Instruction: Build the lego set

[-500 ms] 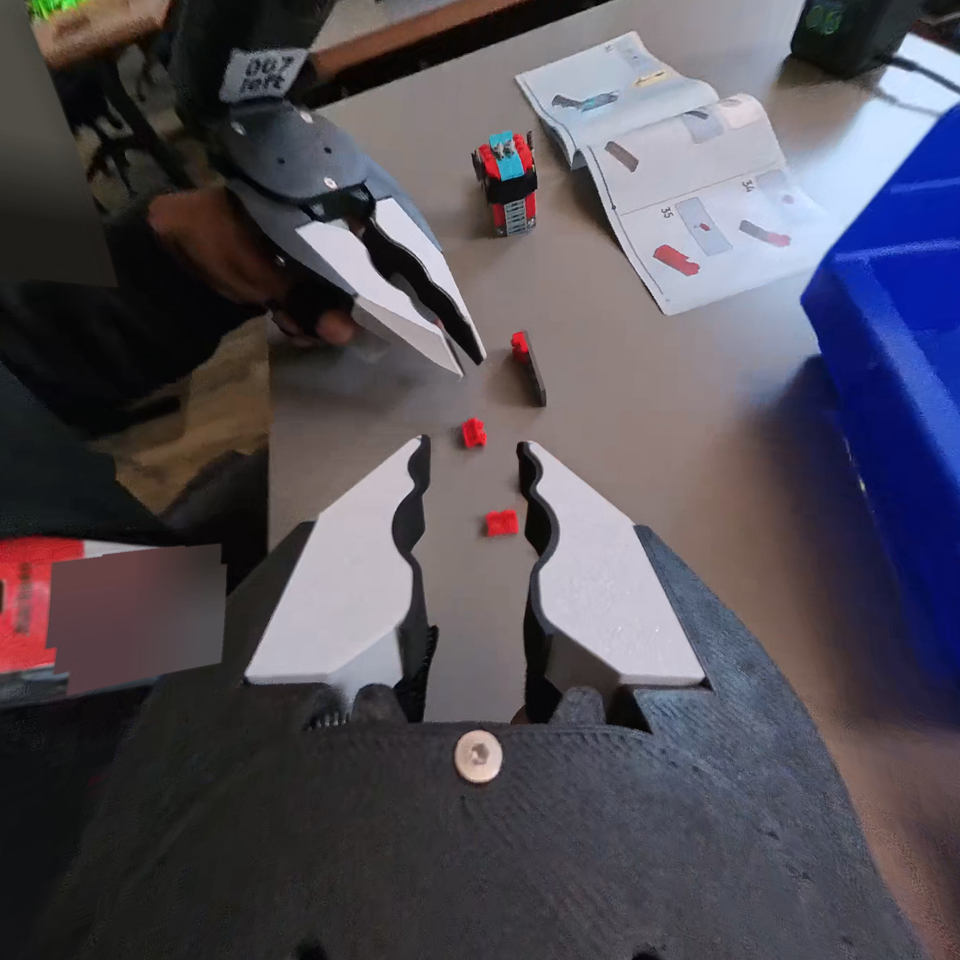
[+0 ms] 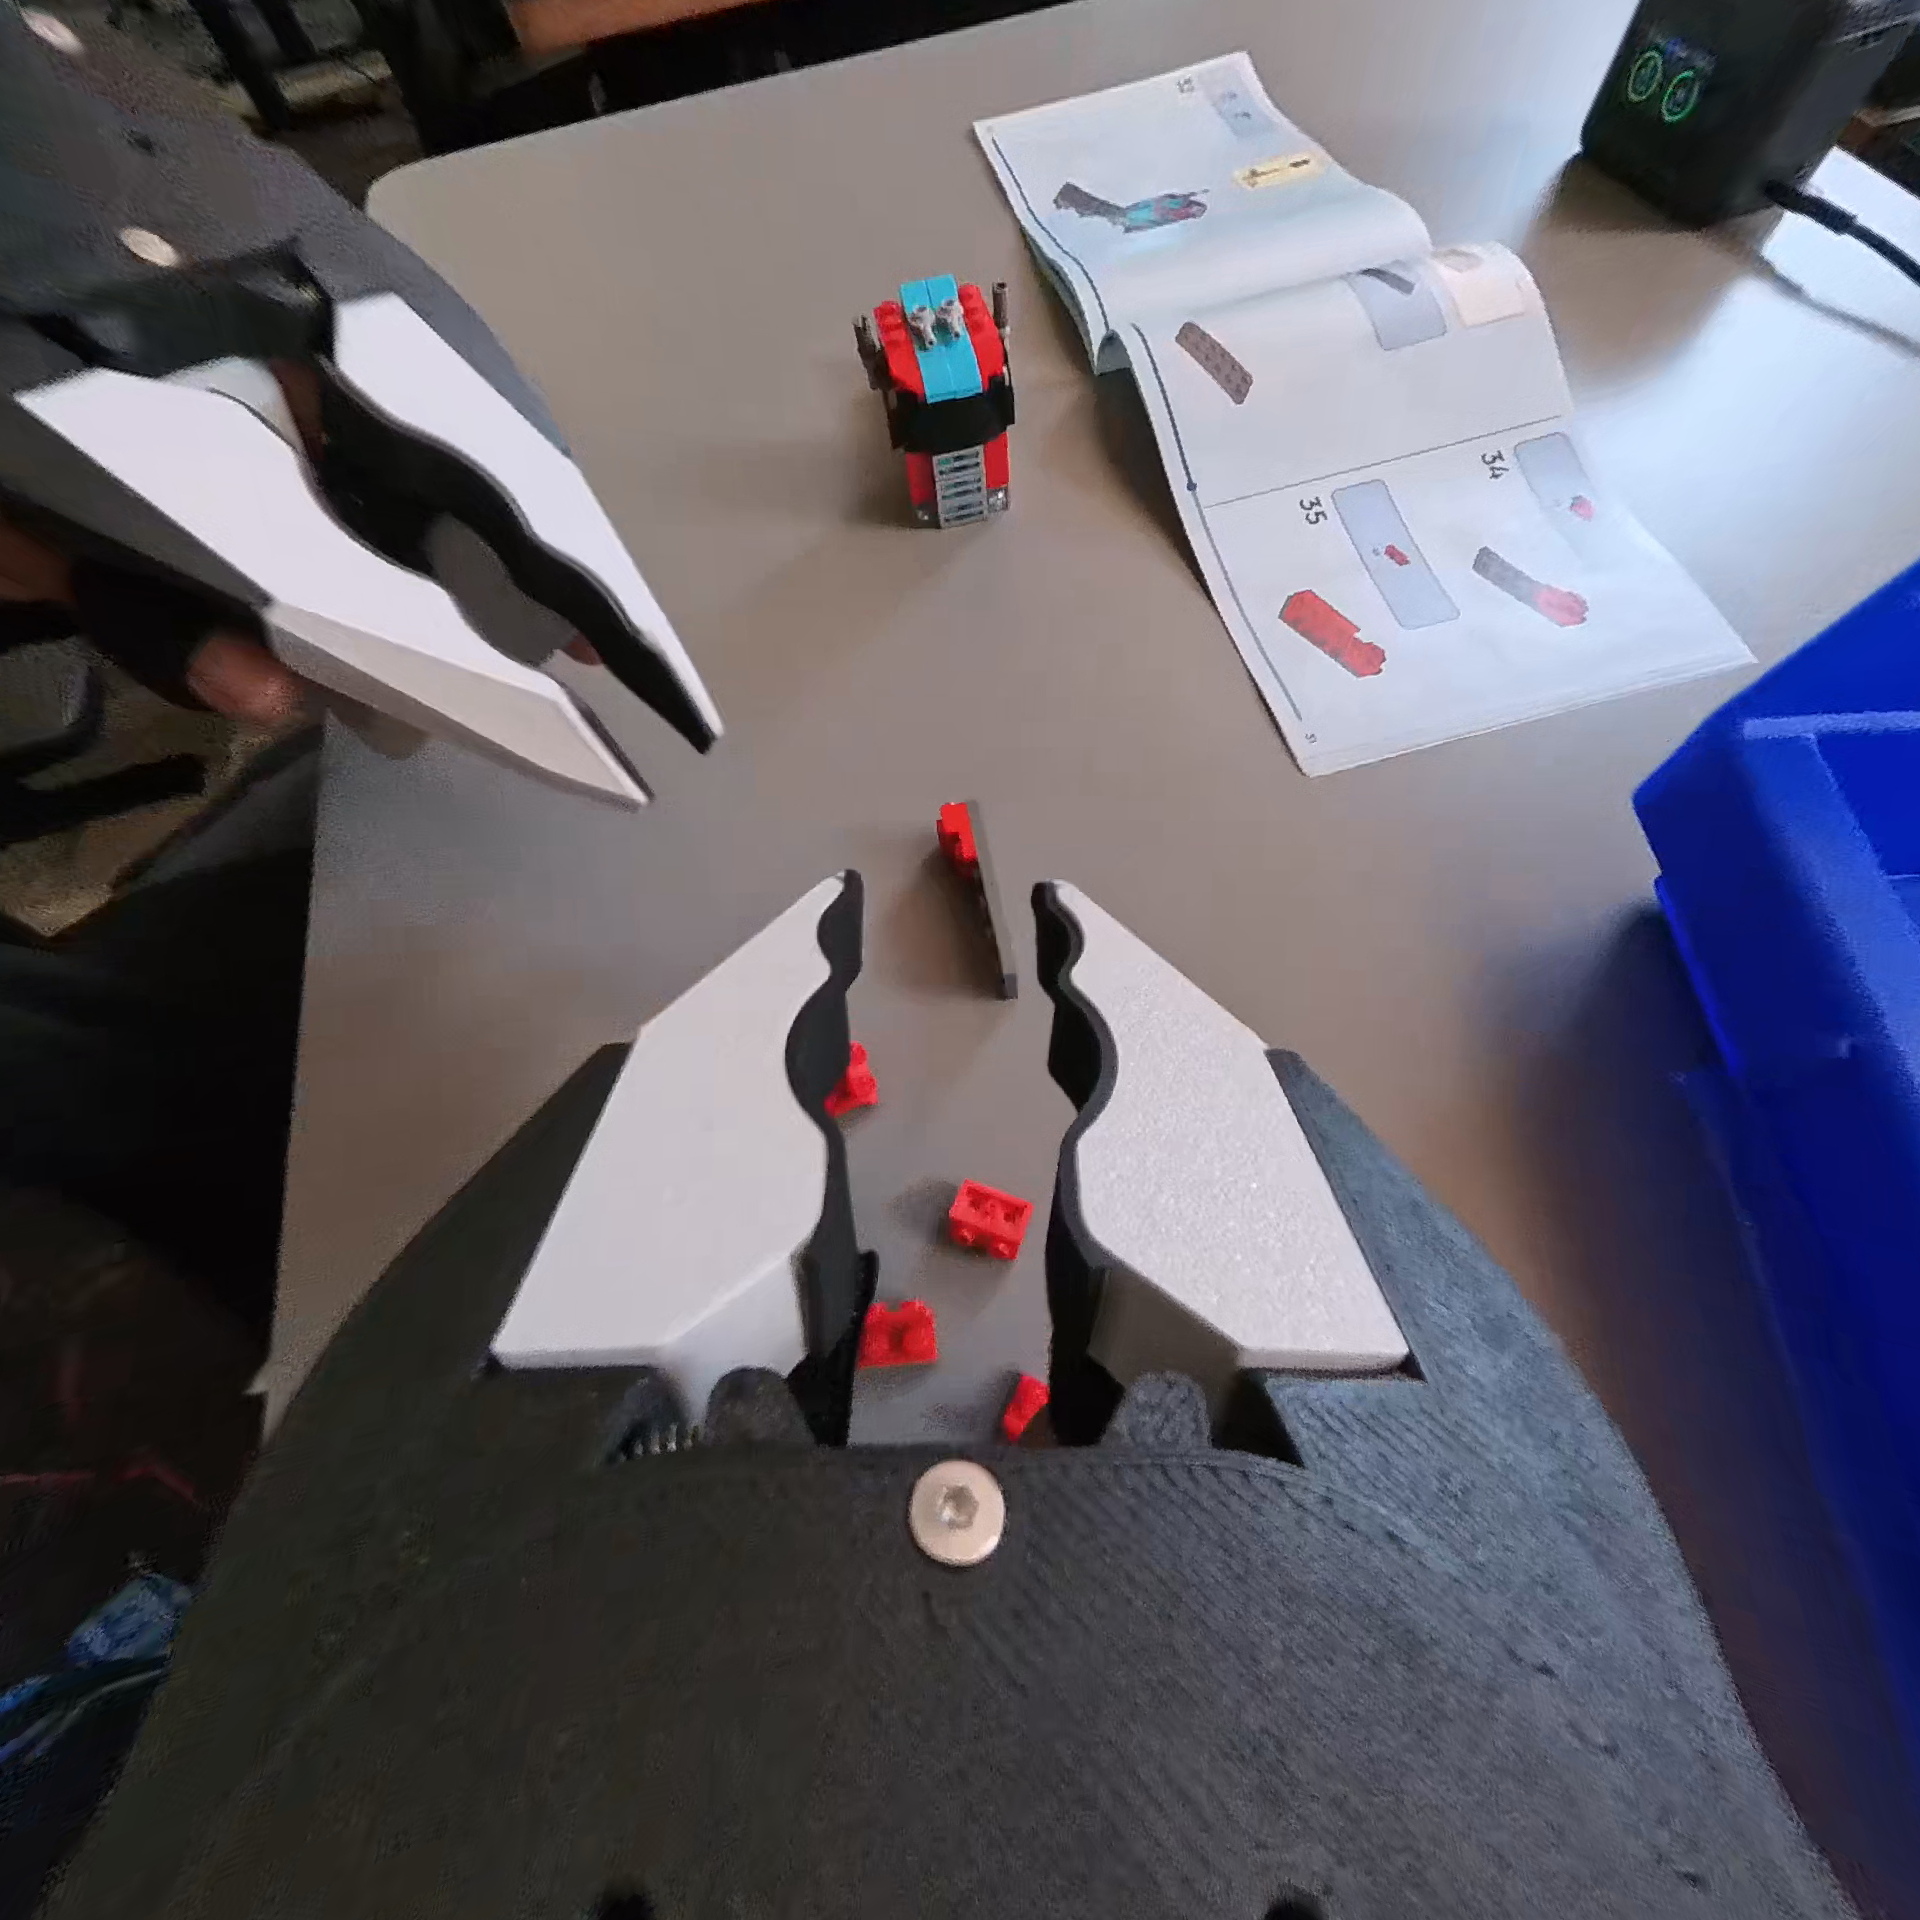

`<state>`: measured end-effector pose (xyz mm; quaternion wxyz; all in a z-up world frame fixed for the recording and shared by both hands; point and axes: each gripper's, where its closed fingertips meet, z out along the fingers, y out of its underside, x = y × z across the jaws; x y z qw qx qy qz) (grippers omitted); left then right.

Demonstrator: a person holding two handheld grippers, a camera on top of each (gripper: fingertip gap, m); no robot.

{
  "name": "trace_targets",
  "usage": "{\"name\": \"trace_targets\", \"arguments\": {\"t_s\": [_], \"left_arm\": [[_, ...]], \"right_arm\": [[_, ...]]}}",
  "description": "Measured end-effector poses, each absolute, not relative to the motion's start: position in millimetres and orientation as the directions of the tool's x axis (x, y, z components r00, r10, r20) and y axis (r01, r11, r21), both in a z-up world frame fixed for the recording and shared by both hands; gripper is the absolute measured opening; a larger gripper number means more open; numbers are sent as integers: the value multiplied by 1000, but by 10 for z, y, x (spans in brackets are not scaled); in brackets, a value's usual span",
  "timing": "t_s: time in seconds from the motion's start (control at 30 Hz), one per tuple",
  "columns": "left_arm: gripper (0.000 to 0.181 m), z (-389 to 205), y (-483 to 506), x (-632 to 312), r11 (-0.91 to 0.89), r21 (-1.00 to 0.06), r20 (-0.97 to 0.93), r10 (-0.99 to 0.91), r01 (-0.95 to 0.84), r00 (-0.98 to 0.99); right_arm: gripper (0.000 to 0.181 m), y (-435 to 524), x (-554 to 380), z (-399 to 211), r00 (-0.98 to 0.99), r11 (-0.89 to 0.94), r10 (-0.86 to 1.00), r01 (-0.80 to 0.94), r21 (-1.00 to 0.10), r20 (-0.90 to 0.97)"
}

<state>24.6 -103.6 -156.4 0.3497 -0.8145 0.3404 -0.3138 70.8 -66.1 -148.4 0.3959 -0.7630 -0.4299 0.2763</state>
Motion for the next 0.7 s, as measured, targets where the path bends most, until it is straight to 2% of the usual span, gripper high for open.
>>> {"name": "trace_targets", "arguments": {"t_s": [0.13, 0.23, 0.33, 0.43, 0.5, 0.57, 0.63, 0.7], "left_arm": [[23, -1526, -922, 133, -446, -816, 191, -808, -368, 557], [27, -1514, -774, 172, -394, -849, 167, -833, -354, 528], [28, -1327, -655, 365, -379, -901, 240, -841, -211, 486], [28, -851, -518, 572, -398, -909, 413, -818, 124, 402], [29, -432, -438, 611, -428, -808, 551, -793, 405, 261], [32, -129, -345, 595, -502, -609, 666, -744, 614, 54], [32, -32, -232, 638, -606, -405, 736, -661, 684, -150], [35, -80, -158, 774, -682, -302, 766, -590, 666, -257]], "right_arm": [[35, -442, 701, -1509, 490, -249, 872, 452, -857, 6], [41, -326, 702, -1399, 502, -256, 864, 368, -894, -41], [45, -289, 668, -1090, 500, -315, 842, 147, -938, -205], [45, -197, 705, -614, 457, -363, 792, -181, -914, -405], [45, -78, 811, -309, 412, -380, 735, -406, -831, -538], [46, 71, 948, -84, 357, -368, 668, -603, -707, -653], [47, 176, 1040, 90, 253, -366, 622, -743, -560, -741], [57, 283, 1046, 159, 213, -365, 578, -795, -484, -788]]}}
